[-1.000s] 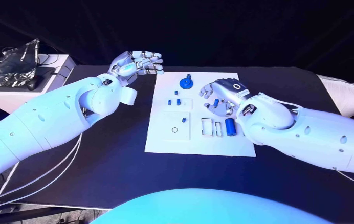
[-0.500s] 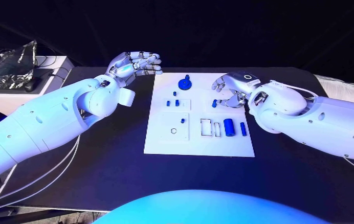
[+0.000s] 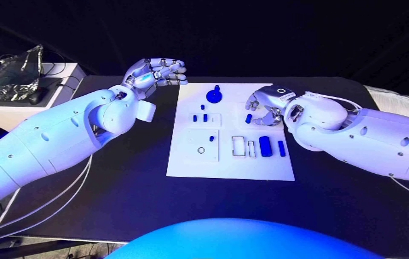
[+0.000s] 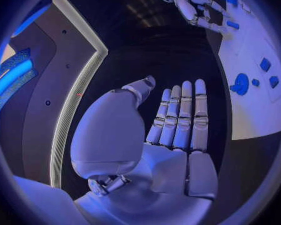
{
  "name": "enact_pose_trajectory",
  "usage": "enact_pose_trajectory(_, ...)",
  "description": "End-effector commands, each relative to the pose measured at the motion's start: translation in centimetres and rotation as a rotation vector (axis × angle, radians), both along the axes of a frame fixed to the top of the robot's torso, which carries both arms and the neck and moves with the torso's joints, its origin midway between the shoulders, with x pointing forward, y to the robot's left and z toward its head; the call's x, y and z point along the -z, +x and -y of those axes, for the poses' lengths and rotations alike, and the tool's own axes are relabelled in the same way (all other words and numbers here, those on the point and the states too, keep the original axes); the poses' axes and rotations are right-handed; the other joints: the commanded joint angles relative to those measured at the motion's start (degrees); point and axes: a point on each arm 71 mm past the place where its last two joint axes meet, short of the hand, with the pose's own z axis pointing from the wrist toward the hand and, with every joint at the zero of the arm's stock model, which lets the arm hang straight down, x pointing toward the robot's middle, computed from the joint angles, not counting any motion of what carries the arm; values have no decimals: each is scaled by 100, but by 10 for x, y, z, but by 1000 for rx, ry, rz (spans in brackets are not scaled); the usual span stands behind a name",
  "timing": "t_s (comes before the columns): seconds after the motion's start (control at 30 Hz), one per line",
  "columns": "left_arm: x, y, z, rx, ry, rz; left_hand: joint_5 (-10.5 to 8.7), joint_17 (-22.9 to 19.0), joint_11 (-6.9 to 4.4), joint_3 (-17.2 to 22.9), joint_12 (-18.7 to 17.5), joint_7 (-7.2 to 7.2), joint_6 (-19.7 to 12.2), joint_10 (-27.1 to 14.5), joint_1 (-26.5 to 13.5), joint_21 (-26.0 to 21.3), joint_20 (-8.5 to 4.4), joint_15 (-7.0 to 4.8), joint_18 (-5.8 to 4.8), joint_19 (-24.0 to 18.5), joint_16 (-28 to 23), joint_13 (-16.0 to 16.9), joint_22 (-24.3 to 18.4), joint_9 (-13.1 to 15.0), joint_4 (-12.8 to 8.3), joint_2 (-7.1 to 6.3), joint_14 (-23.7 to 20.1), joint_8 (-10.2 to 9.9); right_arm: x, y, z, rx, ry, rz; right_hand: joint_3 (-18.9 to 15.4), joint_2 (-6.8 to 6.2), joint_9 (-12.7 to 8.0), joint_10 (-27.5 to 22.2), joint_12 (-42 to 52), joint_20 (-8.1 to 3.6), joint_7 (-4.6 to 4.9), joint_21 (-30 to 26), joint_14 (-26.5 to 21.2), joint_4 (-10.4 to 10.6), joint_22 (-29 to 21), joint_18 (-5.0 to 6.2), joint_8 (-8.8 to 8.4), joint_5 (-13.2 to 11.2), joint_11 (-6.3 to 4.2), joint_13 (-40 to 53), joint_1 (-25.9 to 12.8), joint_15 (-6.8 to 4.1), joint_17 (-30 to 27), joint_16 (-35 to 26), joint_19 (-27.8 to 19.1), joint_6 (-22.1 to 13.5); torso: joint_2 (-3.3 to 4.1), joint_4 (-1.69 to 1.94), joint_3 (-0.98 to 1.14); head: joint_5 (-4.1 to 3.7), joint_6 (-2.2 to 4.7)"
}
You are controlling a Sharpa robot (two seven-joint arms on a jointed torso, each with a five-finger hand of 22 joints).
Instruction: Assemble the parts on the task board
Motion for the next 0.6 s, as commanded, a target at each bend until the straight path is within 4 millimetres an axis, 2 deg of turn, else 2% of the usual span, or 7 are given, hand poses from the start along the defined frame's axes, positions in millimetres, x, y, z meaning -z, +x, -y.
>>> enact_pose_trajectory(0.03,-2,-1,2,15,-9,19,-20,5,4,-33,17,-1,-28,-43,31,-36,35,4,69,-2,-35,9,-4,-5,9,28,-46,-17,3,0,-2,-12,-41,-18,190,12,-9,113,62,15,20,2,148,32,50,7,40,16,-17,6,77,-1,6,32,53,106,-5,-8,-2,1,-1)
enact_pose_trajectory(0.13,-2,-1,2,15,-8,18,-20,5,4,-33,17,-1,-28,-43,31,-36,35,4,69,-2,-35,9,-4,-5,9,28,-46,-17,4,0,-5,-16,-41,-19,350,-7,-12,188,84,5,33,14,149,76,61,4,59,16,-33,-1,76,-14,9,41,59,193,-8,-6,-1,0,-1)
enact_pose_trajectory(0.27,-2,-1,2,15,-8,17,-20,11,5,-37,19,1,-23,-45,43,-48,37,5,71,4,-34,11,-15,-6,15,39,-49,-13,5,0,-8,-23,-40,-21,690,-35,-13,372,100,-36,93,11,150,145,67,6,83,13,-104,-5,59,-69,-7,43,65,311,-11,-7,0,34,-1)
enact_pose_trajectory(0.43,-2,-1,2,15,-7,16,-20,15,5,-39,22,1,-18,-46,49,-56,38,5,72,10,-33,13,-22,-6,21,49,-51,-10,7,0,-11,-27,-45,-27,1039,-66,12,551,47,-75,69,22,153,181,85,0,136,-62,-143,-7,12,-101,-29,40,75,457,-17,-6,-3,12,-1)
enact_pose_trajectory(0.6,-2,-1,2,14,-7,16,-20,15,5,-39,22,1,-18,-46,49,-56,38,5,72,10,-33,13,-22,-6,21,49,-51,-10,10,1,-12,-27,-50,-32,1129,-78,22,601,27,-82,67,23,155,178,89,-1,151,-84,-148,-6,-7,-105,-28,43,77,491,-9,-5,4,11,-1)
